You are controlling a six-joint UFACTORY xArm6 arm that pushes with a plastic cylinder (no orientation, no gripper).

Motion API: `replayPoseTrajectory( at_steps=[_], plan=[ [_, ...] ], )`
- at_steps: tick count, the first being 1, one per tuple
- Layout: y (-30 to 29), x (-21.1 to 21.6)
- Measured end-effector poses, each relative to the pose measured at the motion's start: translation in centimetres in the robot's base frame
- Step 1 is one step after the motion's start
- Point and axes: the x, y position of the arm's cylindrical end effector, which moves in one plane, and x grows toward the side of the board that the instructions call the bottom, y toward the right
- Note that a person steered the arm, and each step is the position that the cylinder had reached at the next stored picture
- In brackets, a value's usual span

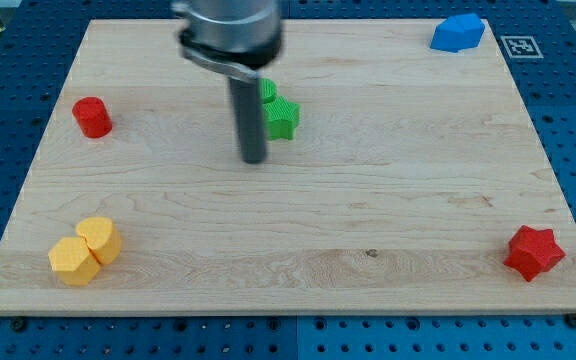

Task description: Push the red star right side of the red circle

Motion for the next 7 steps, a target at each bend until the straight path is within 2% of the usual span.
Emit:
replayPoseTrajectory(
  at_steps=[1, 3, 6, 7],
  plan=[
    [9.0, 2.1],
    [28.1, 3.2],
    [30.2, 3.4],
    [34.7, 7.6]
  ],
)
